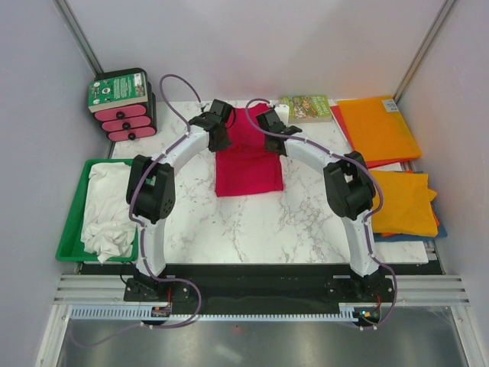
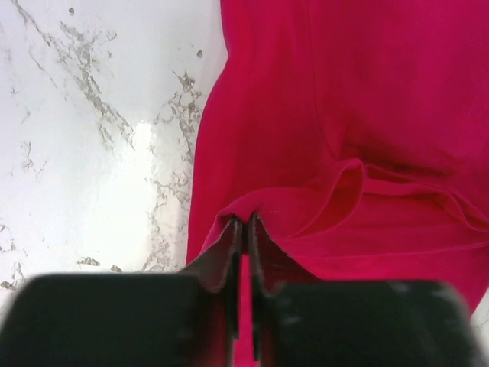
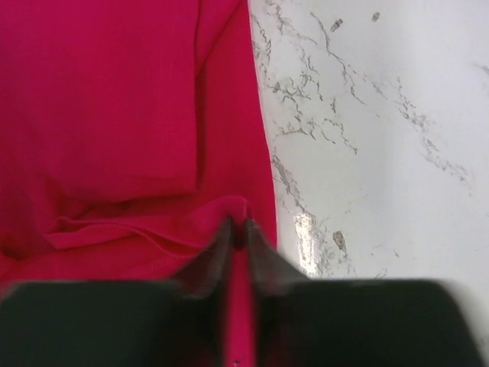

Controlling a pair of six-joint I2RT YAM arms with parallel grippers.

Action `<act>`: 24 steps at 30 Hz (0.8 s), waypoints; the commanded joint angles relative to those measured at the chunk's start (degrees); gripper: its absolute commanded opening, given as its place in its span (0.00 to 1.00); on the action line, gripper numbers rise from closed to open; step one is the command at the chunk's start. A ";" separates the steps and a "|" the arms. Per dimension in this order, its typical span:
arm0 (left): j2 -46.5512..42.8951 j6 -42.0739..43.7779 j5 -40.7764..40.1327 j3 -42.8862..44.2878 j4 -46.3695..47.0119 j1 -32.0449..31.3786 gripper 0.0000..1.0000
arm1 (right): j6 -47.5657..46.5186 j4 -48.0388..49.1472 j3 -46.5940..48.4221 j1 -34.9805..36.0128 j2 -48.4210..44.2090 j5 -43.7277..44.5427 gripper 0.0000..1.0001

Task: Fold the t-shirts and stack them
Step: Fold the folded rectangular tshirt in 1/3 of the way

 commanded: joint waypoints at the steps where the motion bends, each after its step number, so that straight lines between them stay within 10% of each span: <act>1: 2.04 1.50 -0.97 4.51 -0.49 0.61 0.24 | -1.25 1.98 2.31 -0.64 1.01 -0.53 0.45; 4: -0.76 0.71 -3.17 4.86 -0.40 0.70 0.56 | -1.77 5.41 -1.90 -0.20 -3.90 0.34 0.92; 8: -6.12 0.71 -4.67 2.50 -0.40 0.52 0.71 | -1.77 6.74 -6.91 1.03 -12.50 -0.26 0.98; 11: -10.43 -1.13 -0.91 -2.58 -0.40 -0.18 0.60 | 0.24 7.79 -12.62 2.69 -16.73 -2.99 0.57; 12: -11.66 -1.92 0.16 -4.43 0.12 -0.44 0.44 | 0.77 7.88 -14.03 3.31 -17.36 -3.25 0.18; 13: -12.63 -2.45 1.04 -6.45 0.65 -0.97 0.32 | 1.12 8.66 -16.74 3.84 -17.89 -3.17 0.00; 15: -15.18 -3.51 1.84 -12.78 3.01 -2.99 0.03 | 2.35 8.67 -18.78 5.33 -18.16 -3.08 0.00; 24: -10.90 -5.00 5.27 -22.56 6.28 -8.27 0.02 | 6.05 8.15 -21.60 9.12 -11.57 -4.92 0.00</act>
